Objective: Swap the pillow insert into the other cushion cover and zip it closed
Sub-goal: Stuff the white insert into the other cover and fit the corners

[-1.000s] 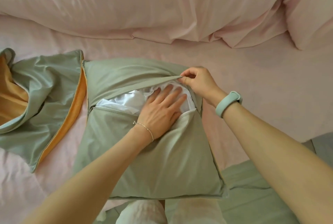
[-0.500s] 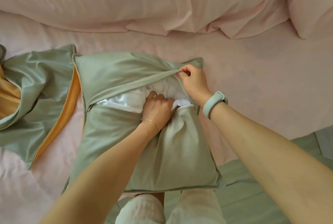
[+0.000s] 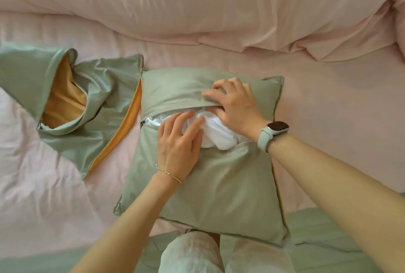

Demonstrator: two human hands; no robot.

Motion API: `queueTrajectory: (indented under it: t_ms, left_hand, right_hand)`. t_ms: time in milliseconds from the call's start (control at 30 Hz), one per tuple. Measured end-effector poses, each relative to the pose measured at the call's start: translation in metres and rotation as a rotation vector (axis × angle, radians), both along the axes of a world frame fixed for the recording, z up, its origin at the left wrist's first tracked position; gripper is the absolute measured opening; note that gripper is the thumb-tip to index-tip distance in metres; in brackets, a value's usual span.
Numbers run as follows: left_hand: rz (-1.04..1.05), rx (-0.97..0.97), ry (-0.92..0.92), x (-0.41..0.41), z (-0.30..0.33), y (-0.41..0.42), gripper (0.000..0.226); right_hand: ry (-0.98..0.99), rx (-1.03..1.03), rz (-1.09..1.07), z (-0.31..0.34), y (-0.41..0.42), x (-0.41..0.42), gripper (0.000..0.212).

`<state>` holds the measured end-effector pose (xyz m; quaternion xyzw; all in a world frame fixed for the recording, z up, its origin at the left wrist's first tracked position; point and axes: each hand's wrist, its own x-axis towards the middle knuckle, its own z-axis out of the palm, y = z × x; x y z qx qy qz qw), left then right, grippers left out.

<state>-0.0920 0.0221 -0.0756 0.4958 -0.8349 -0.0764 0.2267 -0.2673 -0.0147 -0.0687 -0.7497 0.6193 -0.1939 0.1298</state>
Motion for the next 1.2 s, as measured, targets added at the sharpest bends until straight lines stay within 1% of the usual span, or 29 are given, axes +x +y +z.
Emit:
queueTrajectory:
  t_ms: [67, 133, 167, 200, 233, 267, 333, 400, 467, 533, 567, 633, 700, 767, 867, 967, 1000, 1100, 1133, 1200]
  left_hand:
    - [0.042, 0.029, 0.014, 0.01, -0.004, 0.003, 0.027]
    - [0.109, 0.059, 0.032, 0.016, -0.005, 0.005, 0.029]
    - [0.146, 0.059, 0.02, 0.018, -0.005, 0.004, 0.029]
    - [0.179, 0.046, -0.016, 0.02, -0.007, 0.003, 0.028]
    - [0.201, 0.033, -0.064, 0.02, -0.009, 0.002, 0.029]
    - [0.21, 0.034, -0.109, 0.02, -0.01, -0.001, 0.029]
    - [0.177, 0.106, -0.176, 0.017, -0.013, -0.007, 0.034]
    - [0.11, 0.225, -0.222, 0.015, -0.015, -0.016, 0.052]
    - [0.068, 0.336, -0.24, 0.014, -0.017, -0.026, 0.076]
    - [0.031, 0.446, -0.328, 0.011, -0.023, -0.037, 0.095]
    - [0.032, 0.508, -0.374, 0.008, -0.025, -0.04, 0.1]
    - [0.081, 0.595, -0.388, 0.0, -0.038, -0.045, 0.105]
    - [0.14, 0.577, -0.348, -0.012, -0.05, -0.05, 0.101]
    - [0.207, 0.473, -0.332, -0.023, -0.063, -0.057, 0.091]
    - [0.262, 0.327, -0.405, -0.027, -0.08, -0.064, 0.06]
    - [0.215, 0.265, -0.392, -0.02, -0.086, -0.066, 0.03]
    - [0.213, 0.267, -0.367, -0.018, -0.085, -0.065, 0.029]
    - [0.237, 0.273, -0.24, -0.011, -0.074, -0.06, 0.041]
    - [0.246, 0.268, -0.183, -0.008, -0.069, -0.055, 0.042]
    - [0.272, 0.32, -0.084, -0.002, -0.055, -0.042, 0.041]
  right_hand:
    - [0.07, -0.037, 0.135, 0.003, -0.015, 0.017, 0.02]
    - [0.101, -0.049, 0.225, 0.005, -0.029, 0.028, 0.018]
    - [0.107, -0.057, 0.246, 0.007, -0.035, 0.033, 0.013]
    - [0.101, -0.037, 0.243, 0.009, -0.04, 0.037, 0.007]
    - [0.093, 0.015, 0.206, 0.013, -0.045, 0.041, 0.008]
    - [0.1, 0.078, 0.145, 0.015, -0.051, 0.044, 0.014]
    - [0.133, 0.222, 0.034, 0.015, -0.061, 0.047, 0.026]
    - [0.118, 0.312, -0.013, 0.016, -0.068, 0.047, 0.029]
    - [0.082, 0.354, -0.024, 0.016, -0.07, 0.046, 0.03]
    - [0.044, 0.384, -0.047, 0.011, -0.072, 0.047, 0.029]
    - [0.031, 0.39, -0.063, 0.01, -0.071, 0.049, 0.028]
    - [-0.006, 0.389, -0.092, 0.007, -0.07, 0.052, 0.026]
    - [-0.048, 0.387, -0.13, 0.001, -0.072, 0.05, 0.026]
    - [-0.111, 0.394, -0.168, -0.003, -0.076, 0.044, 0.025]
    - [-0.203, 0.411, -0.186, -0.008, -0.083, 0.044, 0.022]
    - [-0.256, 0.416, -0.203, -0.013, -0.085, 0.047, 0.021]
    - [-0.275, 0.423, -0.22, -0.016, -0.086, 0.049, 0.021]
    - [-0.309, 0.46, -0.293, -0.026, -0.087, 0.052, 0.018]
    - [-0.313, 0.469, -0.315, -0.03, -0.085, 0.052, 0.017]
    - [-0.348, 0.473, -0.34, -0.038, -0.081, 0.055, 0.015]
